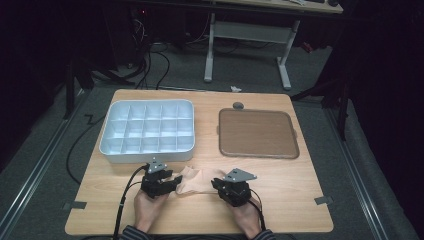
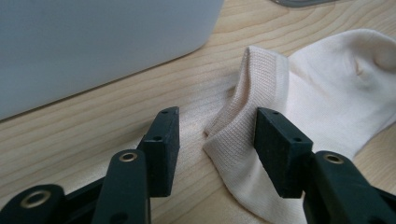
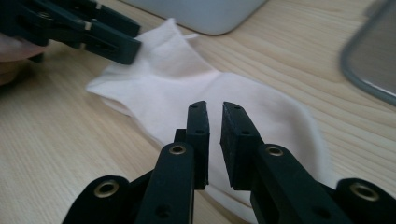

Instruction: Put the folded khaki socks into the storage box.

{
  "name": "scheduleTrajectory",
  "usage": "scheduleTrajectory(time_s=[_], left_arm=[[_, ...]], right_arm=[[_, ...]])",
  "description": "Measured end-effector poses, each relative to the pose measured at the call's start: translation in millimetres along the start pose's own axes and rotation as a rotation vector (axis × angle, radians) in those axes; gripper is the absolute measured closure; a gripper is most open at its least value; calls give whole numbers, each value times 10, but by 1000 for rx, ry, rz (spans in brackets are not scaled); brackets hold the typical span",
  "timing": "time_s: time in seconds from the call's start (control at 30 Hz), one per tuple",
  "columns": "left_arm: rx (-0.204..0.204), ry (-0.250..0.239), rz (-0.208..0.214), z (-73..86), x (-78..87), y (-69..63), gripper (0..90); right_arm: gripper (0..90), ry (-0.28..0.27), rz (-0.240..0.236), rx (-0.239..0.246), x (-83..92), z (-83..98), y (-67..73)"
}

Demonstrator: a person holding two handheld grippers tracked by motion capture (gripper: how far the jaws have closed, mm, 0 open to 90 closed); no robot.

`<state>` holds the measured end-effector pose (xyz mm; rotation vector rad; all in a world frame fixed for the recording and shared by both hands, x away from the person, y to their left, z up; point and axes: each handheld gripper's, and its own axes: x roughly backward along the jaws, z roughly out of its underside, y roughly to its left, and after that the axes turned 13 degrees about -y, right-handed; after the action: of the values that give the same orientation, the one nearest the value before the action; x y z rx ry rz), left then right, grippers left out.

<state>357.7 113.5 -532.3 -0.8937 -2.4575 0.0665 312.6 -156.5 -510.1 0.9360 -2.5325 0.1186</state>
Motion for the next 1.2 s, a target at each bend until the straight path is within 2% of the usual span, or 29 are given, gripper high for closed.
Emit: scheduleTrajectory(time_s=[0.2,0.3,0.4,0.5,0.97,1.1,1.2], left_arm=[[-21,3,1,7,-1,-24,551],[-35,8,-3,5,-6,-41,568],[-81,21,-19,-3,-14,-74,595],[-107,28,-27,-6,-23,-105,619],[-47,42,0,-33,-40,-74,746],[-14,52,19,-42,-45,-48,802],[-8,52,36,-40,-43,-34,825]], right_arm=[[831,41,-50,18,-254,0,179],[831,55,-56,28,-339,11,233],[834,76,-58,32,-386,37,254],[837,77,-59,32,-391,60,253],[858,66,-50,62,-389,85,275],[860,71,-51,66,-391,78,278],[860,66,-52,64,-392,82,272]])
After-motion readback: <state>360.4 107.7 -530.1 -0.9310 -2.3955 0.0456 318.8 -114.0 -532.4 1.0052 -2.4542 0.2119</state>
